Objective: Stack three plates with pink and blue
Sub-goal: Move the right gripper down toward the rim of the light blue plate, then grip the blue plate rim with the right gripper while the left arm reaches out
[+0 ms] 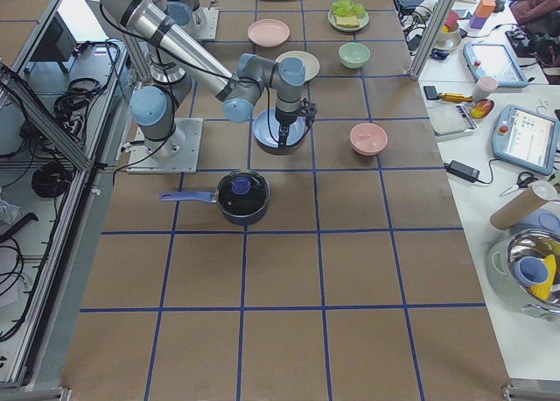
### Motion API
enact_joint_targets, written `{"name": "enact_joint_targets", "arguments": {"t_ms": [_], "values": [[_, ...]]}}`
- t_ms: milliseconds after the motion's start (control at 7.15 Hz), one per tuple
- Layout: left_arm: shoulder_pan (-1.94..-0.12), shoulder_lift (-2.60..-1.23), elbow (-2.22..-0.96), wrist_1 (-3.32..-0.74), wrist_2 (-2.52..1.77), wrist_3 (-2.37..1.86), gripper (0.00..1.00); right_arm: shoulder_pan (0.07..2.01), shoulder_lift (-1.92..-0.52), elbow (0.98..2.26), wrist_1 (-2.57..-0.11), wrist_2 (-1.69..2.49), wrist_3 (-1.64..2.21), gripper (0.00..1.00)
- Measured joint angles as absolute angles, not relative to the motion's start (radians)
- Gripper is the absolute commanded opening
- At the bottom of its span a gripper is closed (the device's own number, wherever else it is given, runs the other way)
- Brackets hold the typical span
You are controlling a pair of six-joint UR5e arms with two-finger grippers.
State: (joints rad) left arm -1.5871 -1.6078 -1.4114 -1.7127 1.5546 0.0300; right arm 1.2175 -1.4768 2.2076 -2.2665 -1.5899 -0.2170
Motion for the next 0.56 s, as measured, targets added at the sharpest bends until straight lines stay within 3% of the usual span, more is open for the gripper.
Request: {"name": "enact_joint_targets", "arguments": {"t_ms": [419, 559], "values": [[-1.587, -1.605, -1.411, -1.712, 1.554, 0.031, 1.00, 1.152, -1.458, 2.273, -2.315, -1.483, -0.277, 0.84], [-1.587, -1.605, -1.412, -1.712, 1.554, 0.031, 1.00, 1.137, -1.456, 2.299, -2.332, -1.466, -0.296, 0.66]]}}
